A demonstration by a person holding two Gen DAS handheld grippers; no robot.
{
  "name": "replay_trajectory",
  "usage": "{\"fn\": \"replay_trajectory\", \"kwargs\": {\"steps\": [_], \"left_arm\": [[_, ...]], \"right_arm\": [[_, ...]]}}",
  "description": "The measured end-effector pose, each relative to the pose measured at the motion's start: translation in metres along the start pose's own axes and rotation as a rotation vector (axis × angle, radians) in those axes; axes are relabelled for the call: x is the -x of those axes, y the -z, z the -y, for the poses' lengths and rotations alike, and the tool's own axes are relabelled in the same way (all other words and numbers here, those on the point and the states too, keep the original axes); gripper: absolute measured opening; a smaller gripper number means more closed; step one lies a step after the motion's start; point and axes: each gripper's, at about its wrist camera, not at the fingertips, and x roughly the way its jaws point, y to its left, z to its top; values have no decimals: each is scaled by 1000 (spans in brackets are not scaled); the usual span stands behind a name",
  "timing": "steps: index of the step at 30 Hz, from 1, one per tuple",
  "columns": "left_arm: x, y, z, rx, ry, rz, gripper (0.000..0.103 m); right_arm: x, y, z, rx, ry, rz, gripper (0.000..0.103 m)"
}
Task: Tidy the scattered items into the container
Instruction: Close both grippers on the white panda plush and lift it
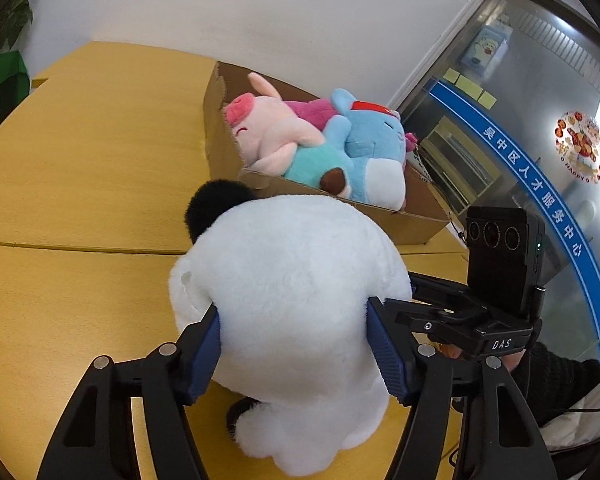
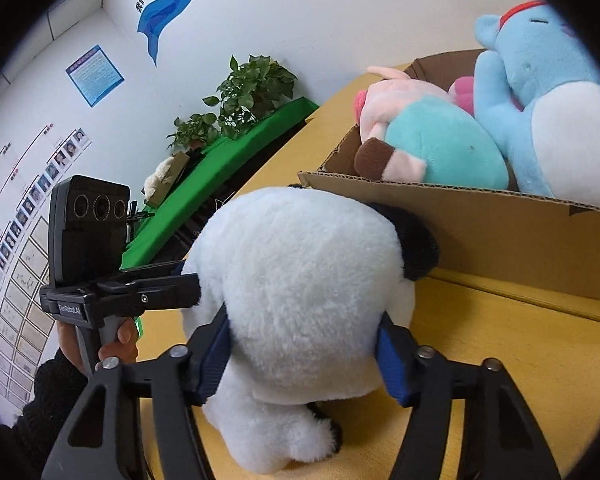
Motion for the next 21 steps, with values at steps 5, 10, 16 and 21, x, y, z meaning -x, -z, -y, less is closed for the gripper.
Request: {"fn": "replay_trajectory", "kwargs": {"steps": [5, 10, 16, 21], "left_arm": [[14, -9, 66, -88, -27, 57, 71], [26, -58, 154, -231, 35, 200, 71], [-32, -147, 248, -315, 96, 275, 71], [-108, -188, 265, -267, 116, 231, 71]], "right_arm": [[49, 8, -13, 45, 32, 95, 56], [155, -13, -29, 143, 84, 286, 56], [264, -69, 9, 228, 232, 481, 57], [295, -99, 78, 175, 318, 511, 57]]}}
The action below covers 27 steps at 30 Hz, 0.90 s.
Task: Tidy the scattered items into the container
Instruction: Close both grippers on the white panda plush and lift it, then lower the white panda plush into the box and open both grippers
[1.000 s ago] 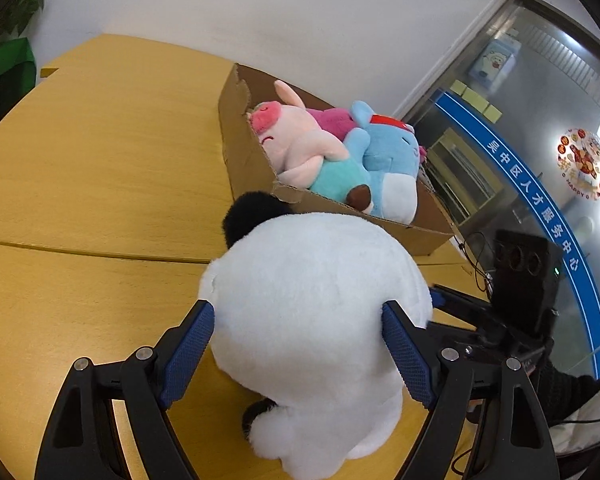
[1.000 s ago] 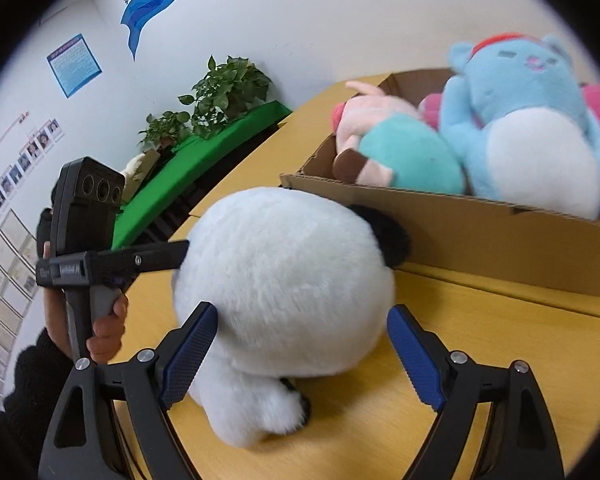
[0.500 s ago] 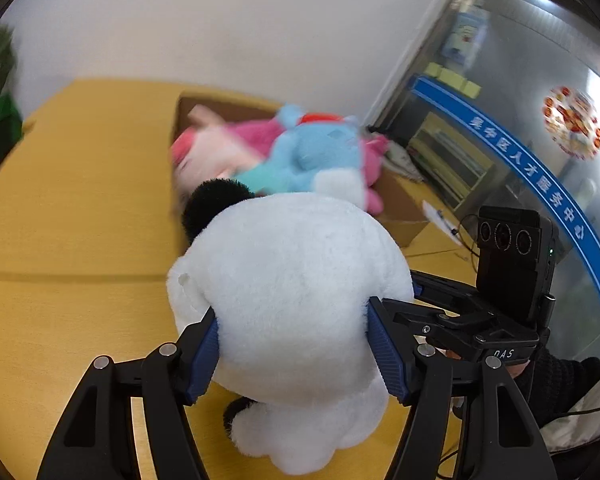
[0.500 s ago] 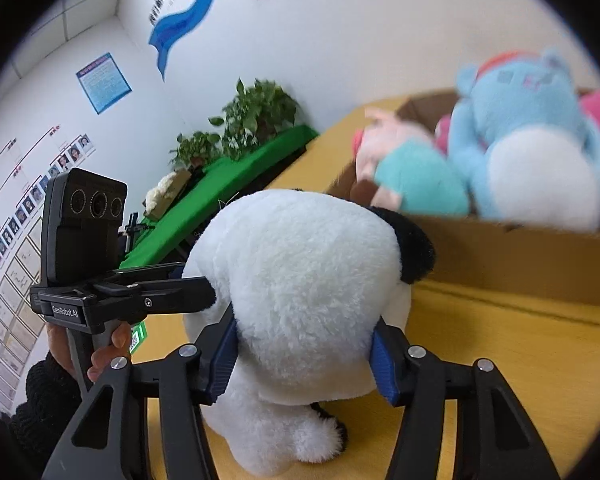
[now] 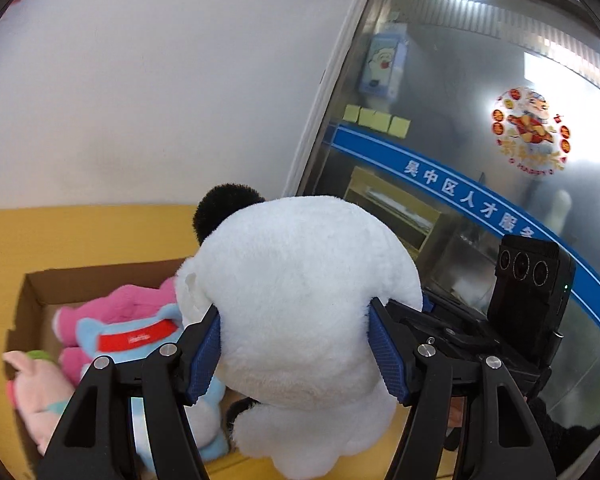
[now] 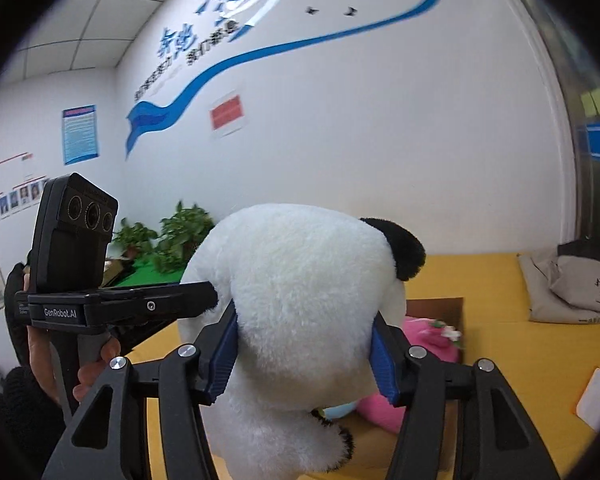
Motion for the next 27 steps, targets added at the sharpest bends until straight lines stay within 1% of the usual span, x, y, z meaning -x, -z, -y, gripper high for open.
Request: {"fn": "replay_trajectory", "kwargs": {"steps": [2, 4, 5, 7, 8, 9, 11, 13, 14, 15, 16, 17, 18, 19, 20, 21, 22, 23, 24, 25, 27], "left_arm": [[-31, 8, -12, 33, -17, -33, 71], [-65, 23, -33, 100, -36, -83, 71], [-79, 32, -42, 138, -46, -111, 71], [-102, 54, -61, 202, -69, -165, 71], [-107, 64, -65, 211, -70, -173, 71], [-107, 69, -64, 199, -69, -165, 71], [-103, 71, -63, 183, -68, -156, 71], [-102, 70, -63, 178, -74, -163, 72], [-101, 69, -62, 173, -78, -167, 72], [-99, 69, -62, 168, -83, -168, 73], [-98, 69, -61, 161, -88, -166, 73], [-98, 70, -59, 155, -92, -164, 73], [-99, 71, -58, 151, -98, -161, 73], [-101, 72, -59, 148, -105, -160, 74], [-103, 72, -56, 142, -114, -160, 74], [-108, 70, -52, 138, -126, -165, 74], [-113, 72, -50, 120, -157, -186, 74], [-122, 75, -45, 83, -200, -213, 74], [-130, 76, -39, 54, -224, -214, 75], [-133, 78, -36, 35, -242, -208, 76], [-135, 78, -34, 50, -245, -211, 78]], "right_arm": [[-25, 9, 31, -21, -1, -22, 57], [-50, 26, 55, -28, 5, -52, 57], [-65, 38, 68, -37, 19, -80, 57], [-95, 62, 79, -39, 68, -158, 57], [-104, 73, 81, -40, 87, -196, 57], [-110, 81, 84, -45, 96, -221, 57], [-109, 85, 88, -56, 88, -232, 57], [-107, 78, 91, -51, 91, -250, 60], [-105, 71, 89, -21, 106, -248, 60], [-97, 64, 87, 11, 122, -227, 60], [-88, 53, 83, 35, 135, -193, 58], [-79, 39, 80, 41, 131, -154, 55], [-73, 29, 77, 33, 112, -130, 49], [-76, 19, 74, 28, 97, -126, 40], [-88, 15, 72, 45, 105, -164, 35], [-105, 21, 72, 80, 134, -232, 26], [-120, 33, 75, 107, 162, -301, 21], [-137, 51, 81, 120, 197, -374, 21], [-146, 64, 87, 107, 221, -398, 21], [-149, 73, 93, 72, 224, -403, 21], [-144, 79, 98, 23, 232, -390, 21]]}}
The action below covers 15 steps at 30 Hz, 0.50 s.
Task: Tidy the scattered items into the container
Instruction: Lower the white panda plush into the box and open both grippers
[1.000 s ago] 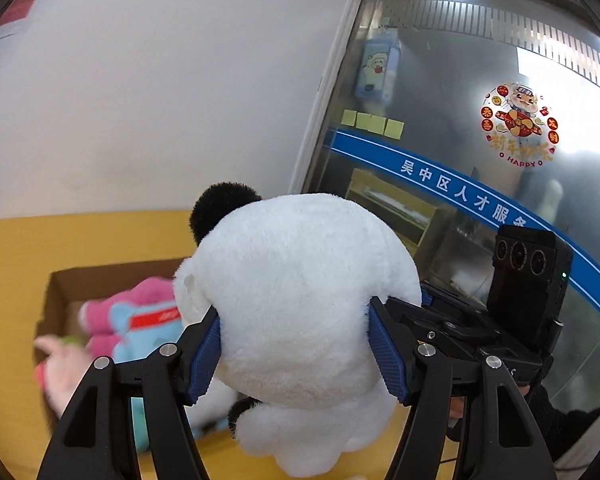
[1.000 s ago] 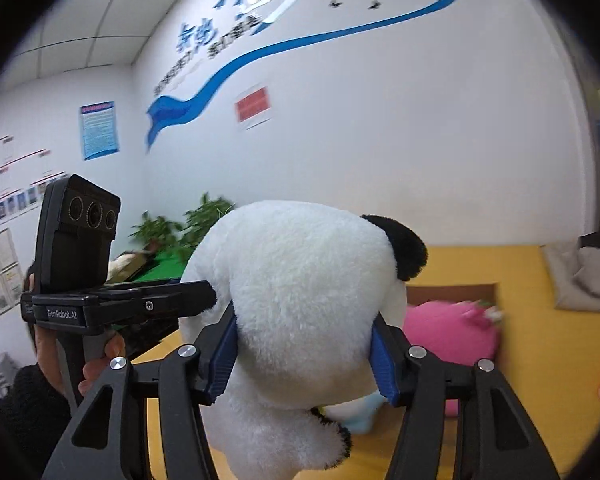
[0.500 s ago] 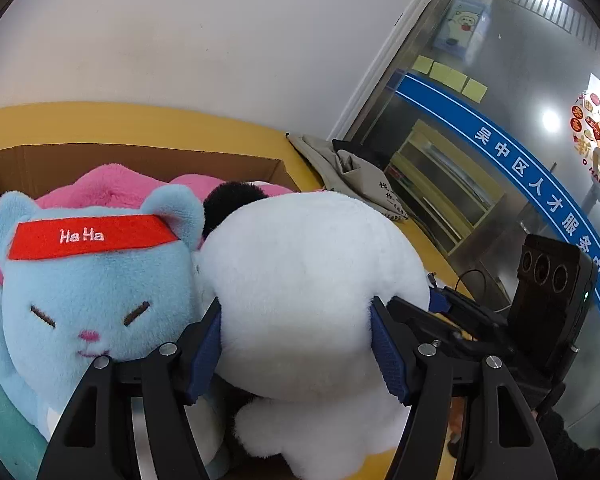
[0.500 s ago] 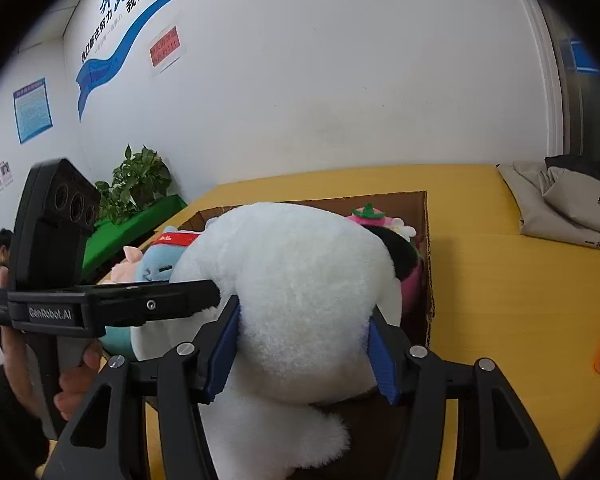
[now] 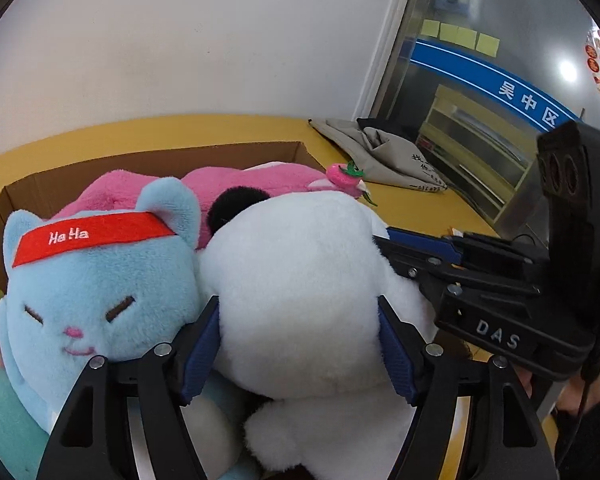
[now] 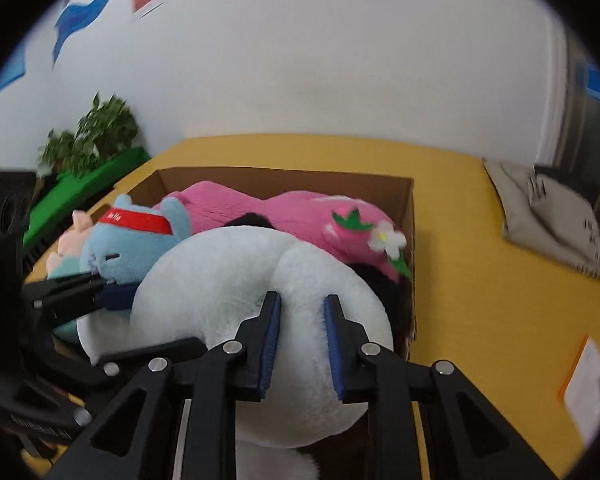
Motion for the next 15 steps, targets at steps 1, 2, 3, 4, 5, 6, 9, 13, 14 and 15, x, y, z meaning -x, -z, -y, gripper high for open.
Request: {"fn": "replay_trajectory", "kwargs": {"steps": [1, 2, 3, 4, 5, 6, 9, 13, 14, 15], "left_arm": [[-1, 0, 0, 8, 7, -4, 78], [-2, 1, 0, 8, 12, -6, 79], [-3, 4, 1, 7, 14, -3, 79], [-4, 7, 2, 9, 16, 1, 79], [-6, 9, 2, 10, 13, 3, 79], [-7, 12, 3, 11, 6, 7, 79], [-7, 14, -1, 35, 9, 23, 79], [-5, 10, -11, 84, 57, 21, 79], [-6, 10, -11, 78, 55, 19, 79], [-7, 10, -9, 70, 50, 15, 79]], "right_arm": [[3, 3, 0, -1, 9, 4, 21], [8, 6, -2, 13, 26, 7, 21], [11, 9, -3, 15, 34, 5, 21], [15, 12, -2, 3, 37, 3, 21], [17, 15, 0, -12, 42, 3, 21], [19, 18, -2, -20, 57, 4, 21], [33, 26, -7, -36, 99, 15, 20], [56, 38, -15, -65, -1, -19, 21], [52, 44, -20, -56, -16, -52, 20], [46, 48, -25, -43, -9, -75, 19]]}}
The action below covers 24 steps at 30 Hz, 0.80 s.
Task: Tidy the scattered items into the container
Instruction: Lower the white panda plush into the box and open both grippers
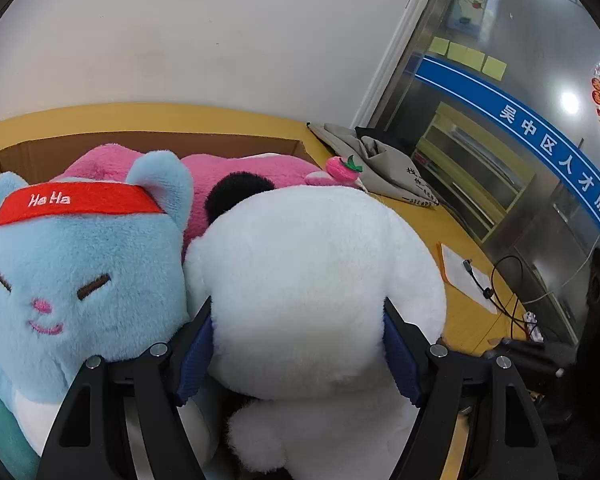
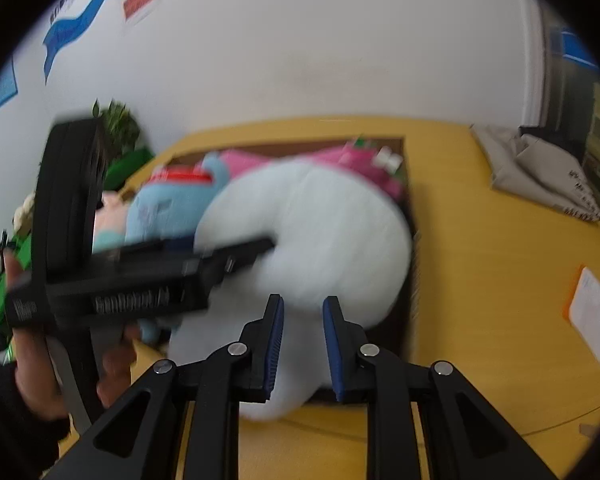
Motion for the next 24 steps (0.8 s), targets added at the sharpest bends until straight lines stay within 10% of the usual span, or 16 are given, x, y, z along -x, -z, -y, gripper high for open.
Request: {"fn": "replay_trajectory", "kwargs": {"steps": [6, 11, 16, 24], "left_arm": [[-14, 11, 14, -99, -40, -78, 80], [9, 2, 4, 0, 58, -60, 80], [42, 20, -3, 10, 22, -48, 78], [130, 54, -15, 11, -207, 59, 86]], "right_arm": [[-51, 7, -3, 27, 105, -170, 18], [-27, 2, -6, 0, 94, -129, 19], [11, 7, -3, -77, 111, -40, 77], [60, 7, -39, -46, 146, 70, 78]]}}
